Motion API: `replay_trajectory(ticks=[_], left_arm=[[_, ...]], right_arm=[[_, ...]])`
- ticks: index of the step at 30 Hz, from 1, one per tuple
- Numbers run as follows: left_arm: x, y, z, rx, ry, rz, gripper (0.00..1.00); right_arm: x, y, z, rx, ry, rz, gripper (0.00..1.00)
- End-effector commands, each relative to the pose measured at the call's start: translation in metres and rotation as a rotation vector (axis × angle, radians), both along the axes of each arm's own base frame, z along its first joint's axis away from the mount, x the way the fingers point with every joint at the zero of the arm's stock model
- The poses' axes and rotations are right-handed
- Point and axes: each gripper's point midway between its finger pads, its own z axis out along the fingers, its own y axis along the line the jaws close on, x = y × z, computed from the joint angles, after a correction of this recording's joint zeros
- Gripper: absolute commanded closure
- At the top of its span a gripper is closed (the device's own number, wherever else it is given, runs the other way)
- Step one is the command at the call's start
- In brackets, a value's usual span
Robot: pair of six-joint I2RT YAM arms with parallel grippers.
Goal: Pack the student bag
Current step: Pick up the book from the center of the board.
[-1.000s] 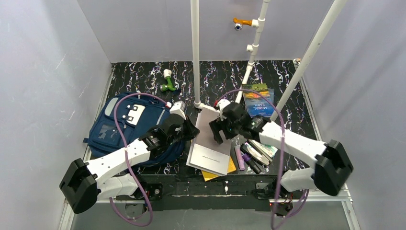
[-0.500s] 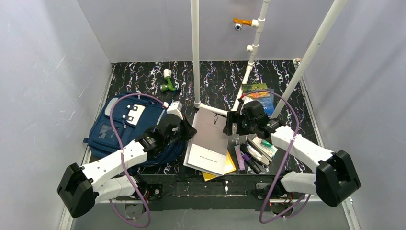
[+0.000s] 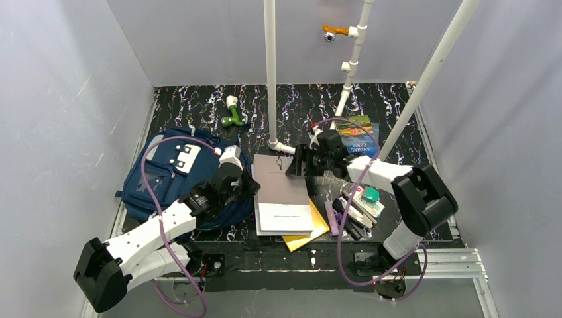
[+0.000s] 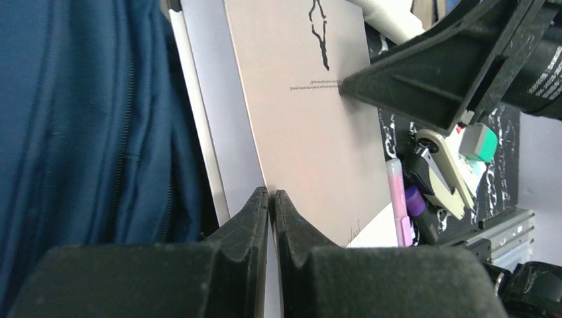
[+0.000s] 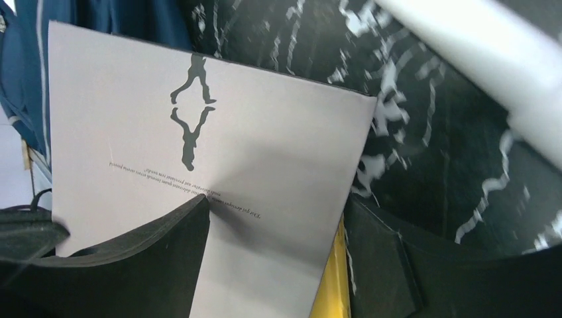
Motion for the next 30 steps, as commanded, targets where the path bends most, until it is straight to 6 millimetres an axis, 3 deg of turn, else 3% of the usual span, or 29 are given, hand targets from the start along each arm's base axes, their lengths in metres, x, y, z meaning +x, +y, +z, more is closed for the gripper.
replay_trajectory(ticks=[1, 5, 7, 8, 10, 13, 17, 20, 25, 30], left_arm=[[0.008, 0.008, 0.026, 0.021, -0.047, 0.017, 1.0], [0.01, 0.028, 0.026, 0.053, 0.009, 0.054, 0.96], [0.008, 0.04, 0.026, 0.064, 0.025, 0.078, 0.79], [0.006, 0.045, 0.026, 0.07, 0.029, 0.091, 0.63], [-0.001, 0.051, 0.027, 0.065, 0.037, 0.091, 0.42], [-0.019, 0.055, 0.024, 0.036, 0.083, 0.09, 0.24], [-0.049, 0.064, 0.01, -0.009, 0.213, 0.133, 0.17], [-0.063, 0.05, 0.002, -0.13, 0.269, 0.11, 0.14], [-0.062, 0.026, -0.015, -0.263, 0.275, 0.05, 0.02], [-0.065, 0.014, -0.033, -0.254, 0.343, 0.003, 0.05]], right_arm=[[0.02, 0.053, 0.031, 0.144, -0.091, 0.095, 0.22], [0.031, 0.062, 0.019, 0.132, -0.085, 0.106, 0.23], [0.031, 0.062, 0.015, 0.124, -0.085, 0.111, 0.22], [0.031, 0.06, 0.013, 0.115, -0.087, 0.109, 0.22], [0.029, 0.057, 0.01, 0.088, -0.093, 0.124, 0.21], [0.027, 0.054, 0.008, 0.068, -0.092, 0.145, 0.19], [0.023, 0.057, 0.009, 0.095, -0.081, 0.157, 0.19], [0.02, 0.059, 0.005, 0.108, -0.07, 0.162, 0.19], [0.021, 0.061, 0.006, 0.115, -0.067, 0.171, 0.18], [0.021, 0.061, 0.01, 0.116, -0.074, 0.172, 0.18]])
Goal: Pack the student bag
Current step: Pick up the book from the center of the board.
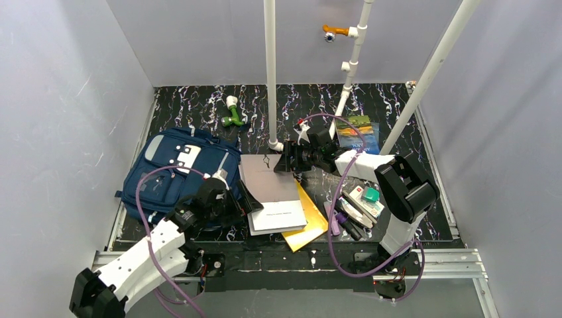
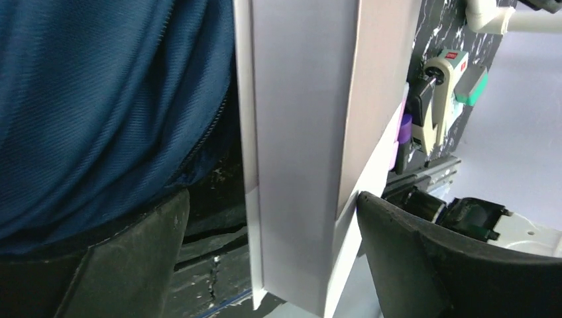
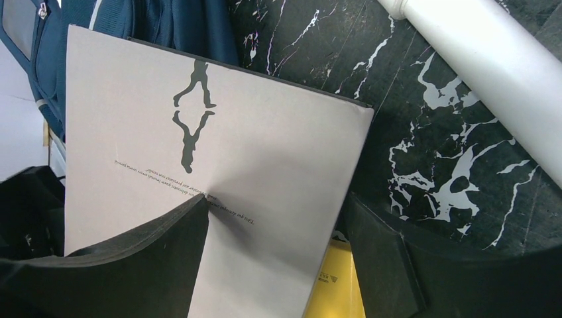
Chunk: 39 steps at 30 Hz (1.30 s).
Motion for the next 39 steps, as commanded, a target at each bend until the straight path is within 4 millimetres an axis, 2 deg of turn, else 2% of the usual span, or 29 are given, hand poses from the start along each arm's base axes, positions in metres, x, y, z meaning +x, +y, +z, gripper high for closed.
replay_trajectory(ticks=[1, 4, 6, 8, 9, 11, 12, 15, 17, 20, 23, 27, 31, 34, 37, 39], left_arm=[[0.007, -0.026, 0.009, -0.11, -0.014, -0.063, 0.08], [0.014, -0.046, 0.028, -0.206, -0.103, -0.146, 0.29], [0.016, -0.052, 0.04, -0.238, -0.162, -0.191, 0.38], [0.017, -0.053, 0.046, -0.241, -0.202, -0.213, 0.43], [0.017, -0.053, 0.049, -0.24, -0.22, -0.224, 0.49], [0.016, -0.055, 0.058, -0.238, -0.275, -0.273, 0.74], [0.016, -0.056, 0.066, -0.227, -0.317, -0.304, 0.81], [0.019, -0.046, 0.078, -0.154, -0.374, -0.319, 0.9], [0.022, -0.042, 0.08, -0.144, -0.383, -0.283, 1.0], [0.023, -0.042, 0.084, -0.174, -0.373, -0.25, 1.0], [0.023, -0.032, 0.091, -0.146, -0.381, -0.212, 1.0], [0.025, -0.003, 0.112, -0.06, -0.433, -0.106, 1.0], [0.028, 0.03, 0.144, 0.022, -0.506, 0.017, 1.0], [0.029, 0.054, 0.174, 0.03, -0.557, 0.145, 1.0], [0.038, 0.069, 0.203, -0.028, -0.654, 0.28, 1.0], [0.045, 0.076, 0.225, -0.059, -0.726, 0.346, 1.0]], right_arm=[[-0.002, 0.01, 0.009, 0.028, -0.023, 0.042, 0.18], [-0.003, 0.01, 0.008, 0.028, -0.016, 0.043, 0.18], [-0.005, 0.01, 0.008, 0.028, -0.014, 0.043, 0.18], [-0.007, 0.011, 0.009, 0.031, -0.014, 0.047, 0.18], [-0.008, 0.012, 0.01, 0.034, -0.012, 0.05, 0.18], [-0.009, 0.016, 0.014, 0.043, -0.013, 0.056, 0.18], [-0.01, 0.018, 0.018, 0.047, -0.015, 0.062, 0.18], [-0.012, 0.015, 0.033, 0.037, -0.032, 0.073, 0.17], [-0.012, 0.01, 0.042, 0.026, -0.051, 0.066, 0.12], [-0.01, -0.001, 0.047, -0.023, -0.062, 0.036, 0.07], [-0.004, -0.025, 0.05, -0.08, -0.048, -0.023, 0.02], [-0.003, -0.047, 0.063, -0.112, -0.051, -0.07, 0.02], [-0.016, -0.046, 0.08, -0.05, 0.001, -0.093, 0.02], [-0.027, -0.03, 0.116, 0.197, 0.03, -0.131, 0.02], [-0.036, -0.008, 0.172, 0.586, 0.091, -0.185, 0.02], [-0.044, 0.001, 0.207, 0.759, 0.103, -0.202, 0.02]])
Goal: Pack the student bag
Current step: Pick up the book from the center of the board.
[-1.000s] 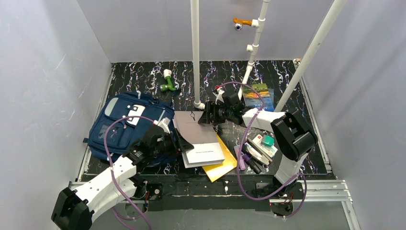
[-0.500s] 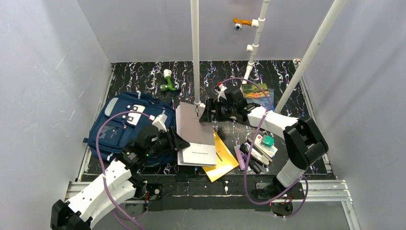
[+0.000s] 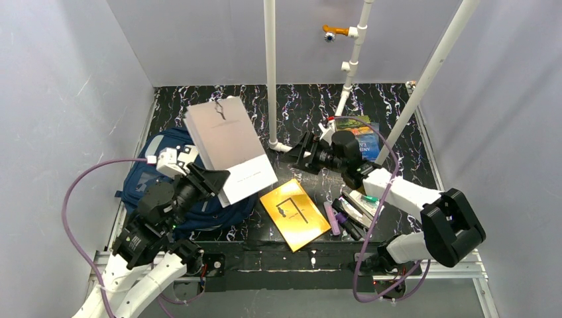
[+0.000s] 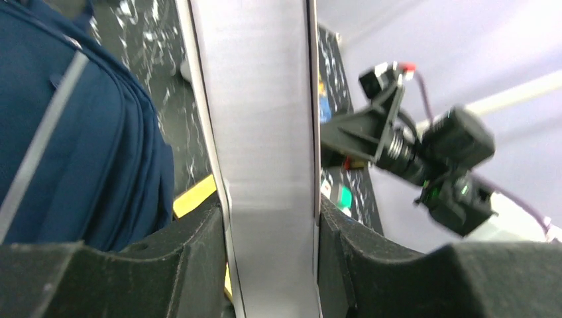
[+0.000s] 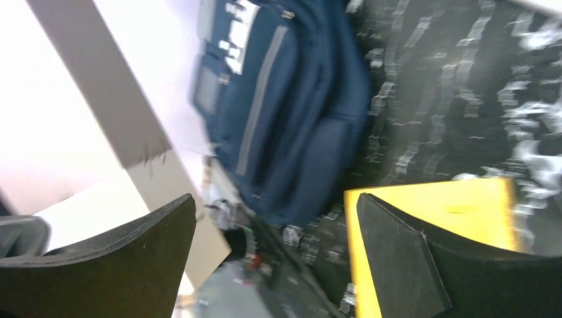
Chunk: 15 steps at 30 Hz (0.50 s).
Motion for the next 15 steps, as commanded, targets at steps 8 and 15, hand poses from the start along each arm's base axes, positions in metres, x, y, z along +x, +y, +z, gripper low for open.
replay_trajectory(ticks=[8, 15], left_arm=[[0.048, 0.035, 0.095, -0.28, -0.253, 0.343, 1.0], [0.061, 0.02, 0.111, -0.464, -0.264, 0.334, 1.0]], right_arm=[[-0.033, 0.073, 0.167, 0.78, 0.031, 0.047, 0.02], [-0.034, 0.1, 0.185, 0.869, 0.069, 0.057, 0.02]])
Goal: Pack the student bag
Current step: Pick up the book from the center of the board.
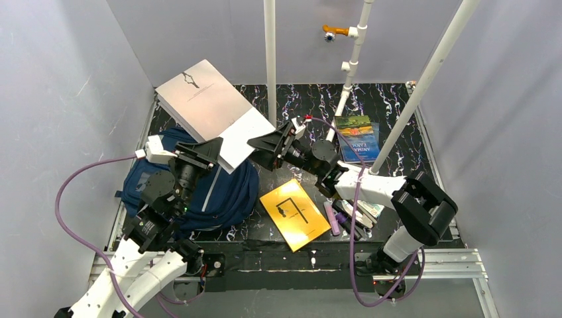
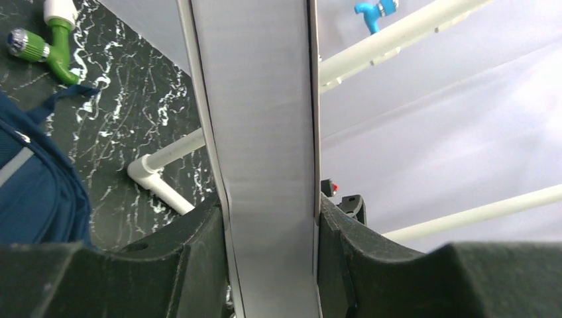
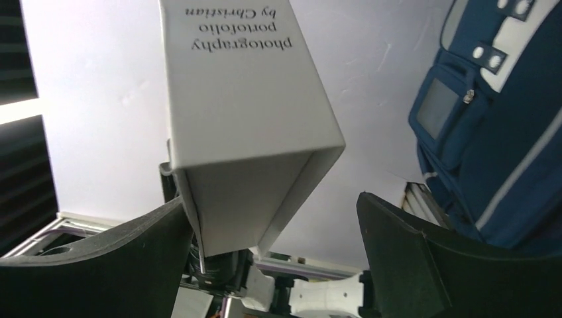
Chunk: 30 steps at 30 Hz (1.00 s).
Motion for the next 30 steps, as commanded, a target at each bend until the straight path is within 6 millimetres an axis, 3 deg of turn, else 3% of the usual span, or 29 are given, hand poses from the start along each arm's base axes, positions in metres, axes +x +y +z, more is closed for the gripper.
replay_trajectory(ticks=[1, 4, 6, 11, 13, 14, 16, 18, 21, 22, 25, 28, 30], left_arm=[[0.005, 0.003, 0.037, -0.203, -0.092, 0.033, 1.0], [0.006, -0.001, 0.027, -0.239, -0.066, 0.02, 1.0], [0.006, -0.001, 0.021, -0.262, -0.055, 0.022, 1.0], [0.005, -0.004, 0.01, -0.268, -0.035, 0.007, 1.0], [0.004, -0.004, 0.005, -0.262, -0.031, 0.003, 1.0], [0.003, -0.005, 0.002, -0.245, -0.031, -0.002, 0.89], [0.0, -0.004, -0.005, -0.183, -0.032, -0.011, 0.55], [-0.006, -0.001, -0.019, -0.075, -0.013, -0.017, 0.35], [-0.023, 0.024, -0.061, 0.125, 0.131, 0.032, 0.21], [-0.03, 0.039, -0.076, 0.192, 0.193, 0.074, 0.18], [-0.052, 0.077, -0.111, 0.365, 0.346, 0.171, 0.12], [-0.063, 0.095, -0.128, 0.505, 0.424, 0.201, 0.11], [-0.06, 0.088, -0.131, 0.575, 0.427, 0.141, 0.11]], right_arm=[[0.006, -0.002, 0.067, 0.211, -0.054, -0.046, 0.02], [0.015, 0.001, 0.08, 0.237, -0.077, -0.075, 0.03], [0.018, 0.007, 0.088, 0.257, -0.083, -0.068, 0.1], [0.027, 0.008, 0.101, 0.36, -0.071, -0.094, 0.35], [0.03, 0.01, 0.098, 0.343, -0.065, -0.105, 0.52], [0.031, 0.01, 0.096, 0.332, -0.063, -0.114, 0.61], [0.038, 0.006, 0.086, 0.302, -0.046, -0.133, 0.77], [0.05, -0.007, 0.073, 0.258, -0.044, -0.151, 0.85], [0.073, -0.047, 0.049, 0.149, -0.088, -0.198, 0.9], [0.088, -0.065, 0.037, 0.062, -0.109, -0.229, 0.9], [0.094, -0.093, -0.011, -0.316, -0.176, -0.224, 0.9], [0.069, -0.124, -0.048, -0.67, -0.321, -0.169, 0.93], [0.04, -0.13, -0.056, -0.705, -0.418, -0.052, 0.95]])
